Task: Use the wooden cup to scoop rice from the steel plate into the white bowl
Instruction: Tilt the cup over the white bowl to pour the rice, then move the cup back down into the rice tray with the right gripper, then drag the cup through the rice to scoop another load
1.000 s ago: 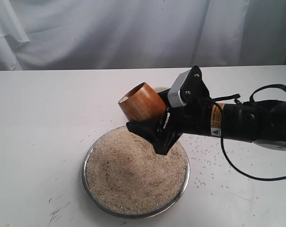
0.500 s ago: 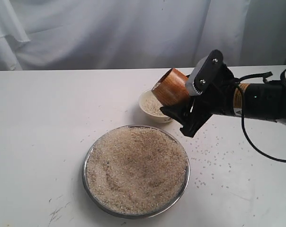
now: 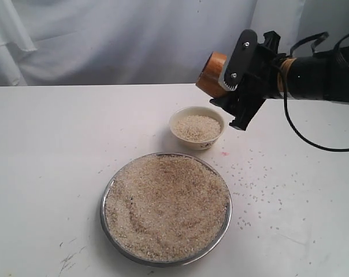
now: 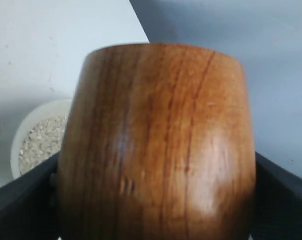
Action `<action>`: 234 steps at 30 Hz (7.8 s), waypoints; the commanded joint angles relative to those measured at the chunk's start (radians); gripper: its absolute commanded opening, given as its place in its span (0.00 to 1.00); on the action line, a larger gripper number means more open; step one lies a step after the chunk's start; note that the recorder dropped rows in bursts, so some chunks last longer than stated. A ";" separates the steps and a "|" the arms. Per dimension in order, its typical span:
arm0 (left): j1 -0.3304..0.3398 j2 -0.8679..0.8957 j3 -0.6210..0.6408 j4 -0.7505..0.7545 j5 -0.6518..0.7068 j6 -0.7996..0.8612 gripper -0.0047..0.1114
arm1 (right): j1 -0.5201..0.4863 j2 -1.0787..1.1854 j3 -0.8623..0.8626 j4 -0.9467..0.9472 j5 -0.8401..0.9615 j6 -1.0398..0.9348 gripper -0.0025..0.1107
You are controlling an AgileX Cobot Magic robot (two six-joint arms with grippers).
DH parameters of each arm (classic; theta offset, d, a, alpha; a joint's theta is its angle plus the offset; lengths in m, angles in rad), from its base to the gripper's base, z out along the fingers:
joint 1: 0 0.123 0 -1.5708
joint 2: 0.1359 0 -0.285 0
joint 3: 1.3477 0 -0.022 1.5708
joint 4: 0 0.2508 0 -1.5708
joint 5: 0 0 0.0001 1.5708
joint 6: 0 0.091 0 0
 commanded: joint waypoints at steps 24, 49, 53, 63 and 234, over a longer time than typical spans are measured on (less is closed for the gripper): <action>-0.003 -0.004 0.005 0.001 -0.013 0.001 0.04 | 0.024 0.153 -0.056 -0.273 0.142 0.013 0.02; -0.003 -0.004 0.005 0.001 -0.013 0.001 0.04 | 0.070 0.168 -0.121 -0.398 0.311 0.017 0.02; -0.003 -0.004 0.005 0.001 -0.013 0.001 0.04 | 0.076 0.168 -0.120 -0.405 0.320 0.008 0.02; -0.003 -0.004 0.005 0.001 -0.013 0.001 0.04 | 0.106 0.168 -0.119 -0.405 0.346 -0.001 0.02; -0.003 -0.004 0.005 0.001 -0.013 0.001 0.04 | 0.579 0.241 -0.193 0.739 0.999 -1.174 0.02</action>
